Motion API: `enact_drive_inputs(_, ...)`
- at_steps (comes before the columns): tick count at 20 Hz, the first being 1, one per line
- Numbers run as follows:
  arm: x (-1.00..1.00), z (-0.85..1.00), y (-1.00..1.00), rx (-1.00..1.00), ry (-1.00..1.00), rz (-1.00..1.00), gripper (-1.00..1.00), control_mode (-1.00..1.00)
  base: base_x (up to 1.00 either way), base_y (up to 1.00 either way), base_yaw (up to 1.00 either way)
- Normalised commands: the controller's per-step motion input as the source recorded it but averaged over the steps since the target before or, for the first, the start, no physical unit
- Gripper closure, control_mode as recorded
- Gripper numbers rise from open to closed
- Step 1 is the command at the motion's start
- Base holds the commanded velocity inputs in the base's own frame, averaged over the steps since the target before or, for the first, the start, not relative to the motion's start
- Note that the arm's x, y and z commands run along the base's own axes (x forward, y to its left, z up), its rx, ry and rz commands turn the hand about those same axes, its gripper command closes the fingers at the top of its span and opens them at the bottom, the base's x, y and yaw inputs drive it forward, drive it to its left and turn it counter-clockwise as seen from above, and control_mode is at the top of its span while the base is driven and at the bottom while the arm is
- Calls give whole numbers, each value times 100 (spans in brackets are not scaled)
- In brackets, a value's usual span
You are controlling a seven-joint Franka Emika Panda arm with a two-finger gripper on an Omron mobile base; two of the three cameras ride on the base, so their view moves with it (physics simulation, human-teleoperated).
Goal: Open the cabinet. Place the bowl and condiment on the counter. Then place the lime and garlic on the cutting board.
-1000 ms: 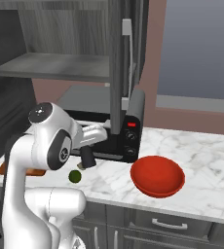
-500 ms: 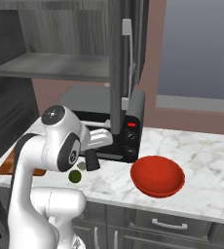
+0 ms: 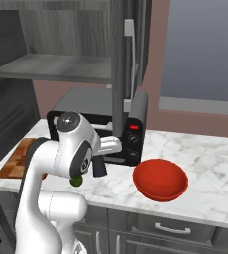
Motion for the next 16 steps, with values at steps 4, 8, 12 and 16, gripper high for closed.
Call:
enact_drive_inputs(4,0,-36,-3,6,-15,0,100,-100,0,0,0)
enact_drive_inputs(8,0,-35,0,6,-15,0,100,-100,0,0,0)
enact_drive_inputs(12,0,-34,3,4,-14,0,100,-100,0,0,0)
enact_drive_inputs(16,0,-34,22,2,-10,-3,100,-100,0,0,0)
